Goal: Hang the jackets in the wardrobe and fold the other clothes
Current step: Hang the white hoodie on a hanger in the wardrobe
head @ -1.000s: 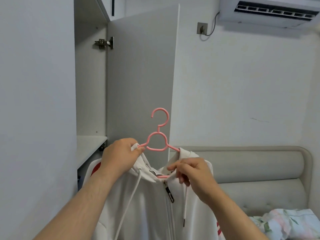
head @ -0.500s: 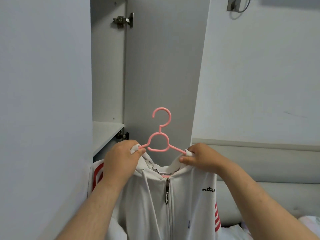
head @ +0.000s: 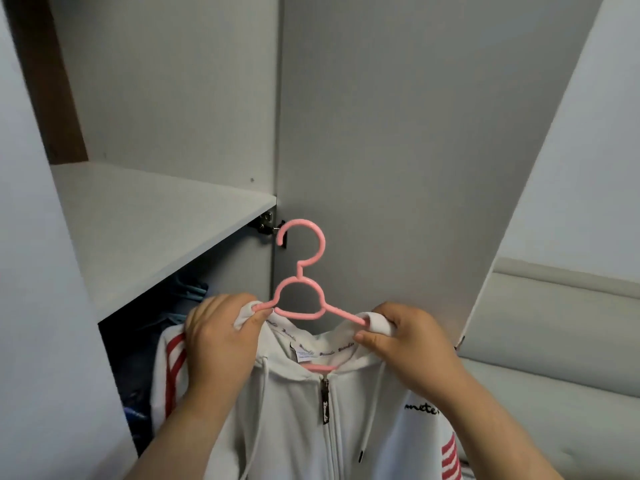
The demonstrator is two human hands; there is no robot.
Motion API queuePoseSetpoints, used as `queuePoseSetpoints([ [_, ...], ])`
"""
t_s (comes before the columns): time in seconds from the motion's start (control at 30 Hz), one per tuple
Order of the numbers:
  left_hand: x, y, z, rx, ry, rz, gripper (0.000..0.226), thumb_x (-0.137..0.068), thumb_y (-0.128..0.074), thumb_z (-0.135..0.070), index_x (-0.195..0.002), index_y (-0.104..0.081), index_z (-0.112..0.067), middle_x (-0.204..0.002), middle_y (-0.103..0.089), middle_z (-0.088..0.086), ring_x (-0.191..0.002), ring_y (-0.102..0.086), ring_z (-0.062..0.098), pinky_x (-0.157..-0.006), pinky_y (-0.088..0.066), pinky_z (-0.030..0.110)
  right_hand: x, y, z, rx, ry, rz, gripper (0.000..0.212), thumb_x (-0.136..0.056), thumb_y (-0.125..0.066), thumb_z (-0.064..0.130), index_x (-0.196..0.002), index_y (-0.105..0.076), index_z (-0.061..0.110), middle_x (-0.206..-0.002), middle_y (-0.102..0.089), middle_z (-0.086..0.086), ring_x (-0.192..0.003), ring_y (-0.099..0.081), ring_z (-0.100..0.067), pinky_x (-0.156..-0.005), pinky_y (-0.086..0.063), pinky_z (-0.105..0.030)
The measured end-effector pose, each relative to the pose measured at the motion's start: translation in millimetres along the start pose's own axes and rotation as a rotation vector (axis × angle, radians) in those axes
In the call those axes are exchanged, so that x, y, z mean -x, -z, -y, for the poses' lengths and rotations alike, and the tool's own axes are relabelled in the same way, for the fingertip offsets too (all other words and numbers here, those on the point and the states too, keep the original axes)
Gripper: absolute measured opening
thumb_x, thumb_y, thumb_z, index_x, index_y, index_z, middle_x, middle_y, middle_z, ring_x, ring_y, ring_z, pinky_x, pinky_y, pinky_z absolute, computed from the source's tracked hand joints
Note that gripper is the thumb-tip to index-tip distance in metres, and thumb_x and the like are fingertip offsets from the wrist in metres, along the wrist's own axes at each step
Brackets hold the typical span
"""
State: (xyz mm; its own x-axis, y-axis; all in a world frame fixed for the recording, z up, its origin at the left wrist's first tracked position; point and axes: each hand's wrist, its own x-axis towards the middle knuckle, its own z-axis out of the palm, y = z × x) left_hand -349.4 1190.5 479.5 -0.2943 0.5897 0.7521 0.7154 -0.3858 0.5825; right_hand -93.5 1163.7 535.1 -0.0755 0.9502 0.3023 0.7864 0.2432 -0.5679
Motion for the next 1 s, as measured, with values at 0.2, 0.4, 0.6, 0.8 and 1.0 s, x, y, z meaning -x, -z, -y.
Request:
queuePoseSetpoints([
  [0.2, 18.1, -6.9, 40.6, -0.179, 0.053, -0.051, 0.02, -0.078, -0.057, -0.037, -0.075, -0.068, -0.021, -0.076, -0.065, -0.004, -0.079, -0.054, 0.019, -0.076, -0.038, 0.034, -16.4, -42.3, -8.1, -0.028, 0.051, 0.118, 0.032, -0.065, -0.061, 0.066, -0.093, -0.059, 0.051, -0.081, -0.064, 0.027, -0.074, -0.061, -0.006, -0.068, -0.052, -0.033],
  [0.4, 47.1, -13.1, 74.9, -0.246, -0.015, -0.1, 0.016, -0.083, -0.06, -0.037, -0.078, -0.068, -0.024, -0.079, -0.064, -0.011, -0.079, -0.056, 0.014, -0.075, -0.038, 0.025, -36.3, -70.1, -18.0, -0.013, 0.049, 0.225, 0.03, -0.063, -0.076, 0.058, -0.078, -0.053, 0.071, -0.079, -0.067, 0.023, -0.079, -0.064, -0.004, -0.076, -0.053, -0.026],
  [0.6, 69.2, -33.7, 114.4, -0.301, -0.094, -0.278, 0.033, -0.091, -0.056, -0.044, -0.076, -0.072, -0.02, -0.082, -0.063, -0.013, -0.081, -0.056, 0.013, -0.09, -0.032, 0.013, -44.4, -114.9, -33.0, 0.048, 0.059, 0.184, 0.051, -0.044, -0.045, 0.095, -0.089, -0.052, 0.072, -0.089, -0.054, 0.047, -0.08, -0.059, 0.011, -0.065, -0.041, -0.003],
  [0.8, 80.9, -50.7, 168.6, -0.408, -0.134, -0.396, 0.028, -0.084, -0.059, -0.034, -0.081, -0.076, -0.012, -0.078, -0.068, 0.003, -0.08, -0.056, 0.022, -0.074, -0.042, 0.039, -59.0, -188.7, -50.6, -0.041, 0.228, 0.067, 0.034, -0.054, -0.067, 0.069, -0.086, -0.057, 0.066, -0.077, -0.066, 0.027, -0.07, -0.064, -0.004, -0.067, -0.054, -0.028],
  [1.0, 115.5, -60.6, 196.5, -0.403, -0.06, -0.406, 0.029, -0.083, -0.054, -0.041, -0.087, -0.073, -0.019, -0.079, -0.063, -0.005, -0.082, -0.054, 0.022, -0.078, -0.039, 0.038, -61.0, -242.1, -84.5, -0.084, 0.399, 0.001, 0.031, -0.062, -0.059, 0.065, -0.093, -0.058, 0.058, -0.077, -0.063, 0.028, -0.069, -0.06, -0.004, -0.064, -0.052, -0.033],
])
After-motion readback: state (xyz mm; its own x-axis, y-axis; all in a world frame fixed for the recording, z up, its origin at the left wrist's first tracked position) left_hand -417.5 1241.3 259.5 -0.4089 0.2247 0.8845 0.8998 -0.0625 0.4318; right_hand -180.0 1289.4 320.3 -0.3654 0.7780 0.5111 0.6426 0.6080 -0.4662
